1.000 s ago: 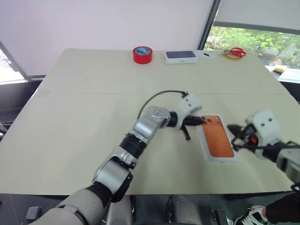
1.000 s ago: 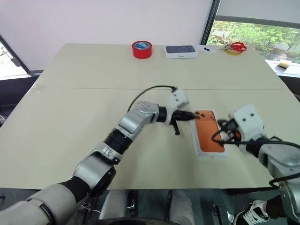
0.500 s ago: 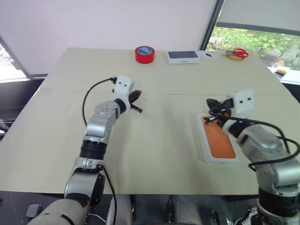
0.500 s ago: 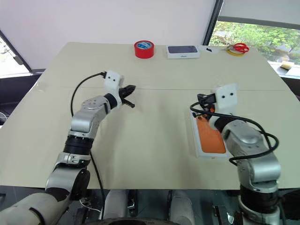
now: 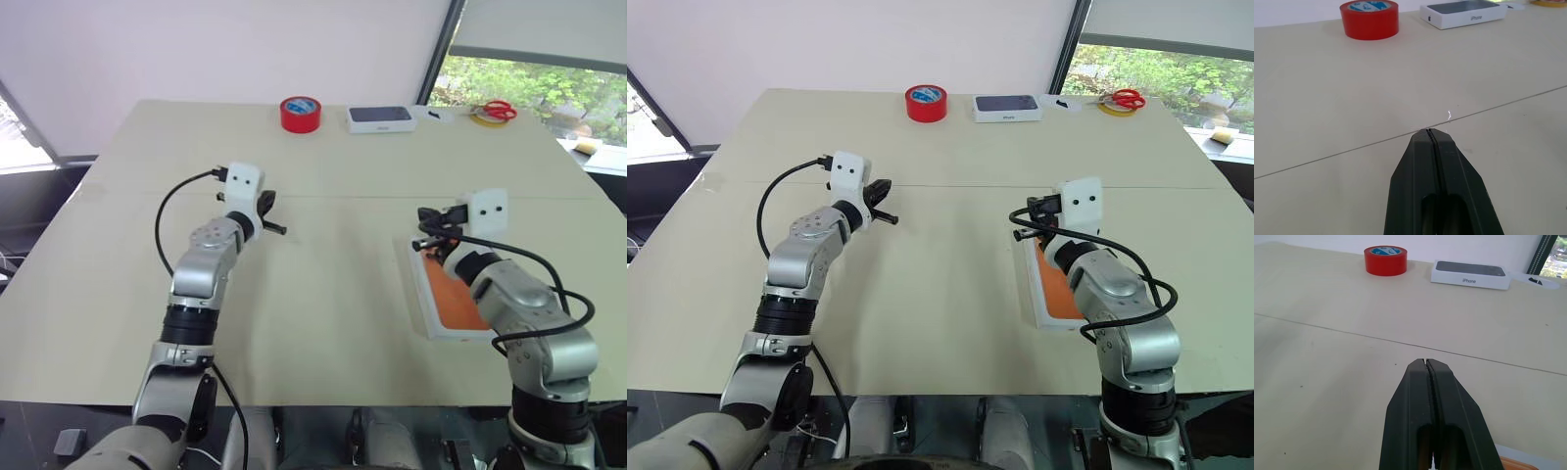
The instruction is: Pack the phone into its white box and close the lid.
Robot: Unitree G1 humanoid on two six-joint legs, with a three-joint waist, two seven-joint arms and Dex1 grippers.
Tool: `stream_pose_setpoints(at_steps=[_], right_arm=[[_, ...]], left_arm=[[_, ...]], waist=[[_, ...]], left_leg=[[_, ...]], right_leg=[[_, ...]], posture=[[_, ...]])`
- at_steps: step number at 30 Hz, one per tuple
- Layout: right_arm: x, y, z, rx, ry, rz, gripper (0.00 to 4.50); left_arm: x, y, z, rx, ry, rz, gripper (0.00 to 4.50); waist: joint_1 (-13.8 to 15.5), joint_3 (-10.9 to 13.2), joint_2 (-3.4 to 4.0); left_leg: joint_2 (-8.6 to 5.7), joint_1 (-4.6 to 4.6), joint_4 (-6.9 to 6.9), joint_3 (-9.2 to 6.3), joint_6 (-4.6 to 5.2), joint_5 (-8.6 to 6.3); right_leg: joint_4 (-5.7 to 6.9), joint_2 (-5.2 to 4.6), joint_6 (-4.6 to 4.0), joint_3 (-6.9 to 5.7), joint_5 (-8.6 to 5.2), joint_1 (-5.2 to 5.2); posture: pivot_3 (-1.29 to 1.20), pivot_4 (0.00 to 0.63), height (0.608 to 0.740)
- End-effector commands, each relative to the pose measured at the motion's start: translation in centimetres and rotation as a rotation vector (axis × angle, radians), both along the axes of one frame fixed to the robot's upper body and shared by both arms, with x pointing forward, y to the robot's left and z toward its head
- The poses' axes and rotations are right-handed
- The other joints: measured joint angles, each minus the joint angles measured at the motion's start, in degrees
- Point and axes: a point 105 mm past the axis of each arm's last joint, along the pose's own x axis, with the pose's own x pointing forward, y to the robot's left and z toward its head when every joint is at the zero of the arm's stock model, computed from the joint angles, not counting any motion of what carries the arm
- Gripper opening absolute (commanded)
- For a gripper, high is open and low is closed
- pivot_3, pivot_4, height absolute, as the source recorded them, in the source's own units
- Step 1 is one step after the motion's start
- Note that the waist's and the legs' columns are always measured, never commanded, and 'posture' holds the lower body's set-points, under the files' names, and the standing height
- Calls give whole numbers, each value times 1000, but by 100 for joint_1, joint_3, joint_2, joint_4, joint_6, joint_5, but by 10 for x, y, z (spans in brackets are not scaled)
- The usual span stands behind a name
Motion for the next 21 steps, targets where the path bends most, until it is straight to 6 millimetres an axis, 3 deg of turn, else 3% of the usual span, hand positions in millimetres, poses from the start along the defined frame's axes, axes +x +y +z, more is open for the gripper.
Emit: stream_pose_setpoints(at_steps=[1,21], right_arm=[[1,1,15,4,-66,-3,56],[4,5,13,19,-61,18,56]], left_arm=[[-3,-6,11,-3,-40,-18,0],[-9,-18,13,-91,6,-67,0]], waist=[[1,0,0],[1,0,0]], left_leg=[[0,0,0,0,0,0],[0,-2,-1,0,6,-4]], right_leg=[[0,0,0,0,0,0],[0,0,-1,0,-1,-3]], posture=[[0,150,637],[0,150,637]])
